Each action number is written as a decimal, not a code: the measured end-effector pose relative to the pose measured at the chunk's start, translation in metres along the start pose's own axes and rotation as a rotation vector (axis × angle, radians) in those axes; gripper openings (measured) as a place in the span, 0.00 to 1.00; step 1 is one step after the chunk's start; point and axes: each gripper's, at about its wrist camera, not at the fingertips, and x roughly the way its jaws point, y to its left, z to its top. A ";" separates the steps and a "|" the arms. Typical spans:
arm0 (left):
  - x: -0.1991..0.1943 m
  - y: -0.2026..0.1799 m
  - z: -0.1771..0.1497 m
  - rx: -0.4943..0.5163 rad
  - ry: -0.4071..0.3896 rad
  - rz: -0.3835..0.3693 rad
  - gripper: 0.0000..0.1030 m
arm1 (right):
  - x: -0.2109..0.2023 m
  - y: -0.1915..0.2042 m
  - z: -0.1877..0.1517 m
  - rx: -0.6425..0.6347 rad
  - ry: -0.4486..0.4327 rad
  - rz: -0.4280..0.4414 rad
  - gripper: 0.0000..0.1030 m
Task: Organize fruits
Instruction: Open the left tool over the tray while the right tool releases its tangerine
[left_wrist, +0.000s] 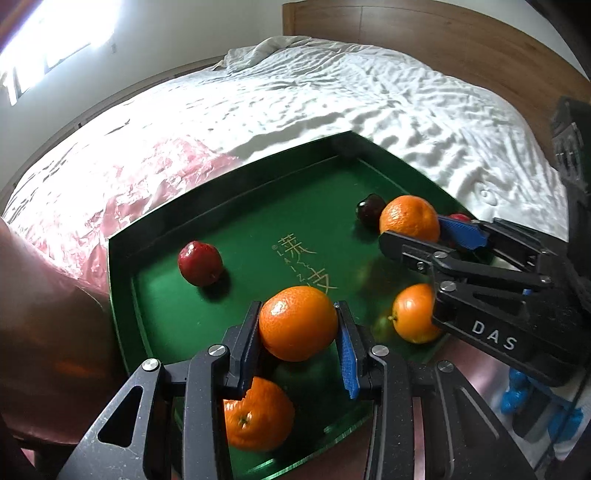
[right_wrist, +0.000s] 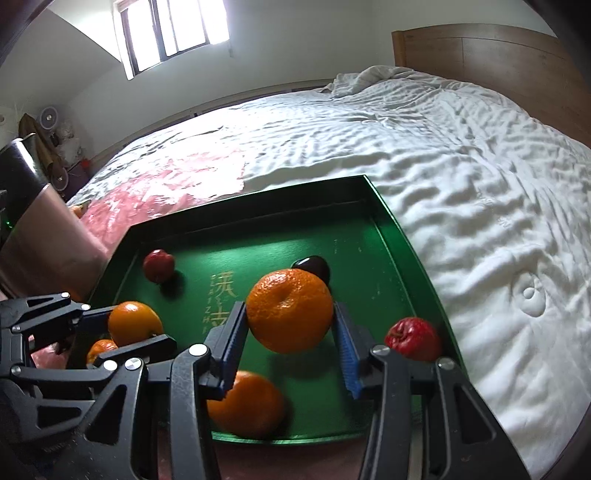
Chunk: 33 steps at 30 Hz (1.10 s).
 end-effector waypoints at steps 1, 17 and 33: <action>0.003 0.001 0.000 -0.007 0.004 0.002 0.32 | 0.002 0.000 0.001 -0.003 0.001 -0.008 0.78; 0.022 -0.008 0.010 0.021 0.016 0.054 0.32 | 0.017 0.000 -0.004 0.001 0.046 -0.046 0.78; 0.012 -0.003 0.009 0.007 -0.003 0.073 0.49 | 0.009 0.004 -0.003 0.002 0.035 -0.054 0.79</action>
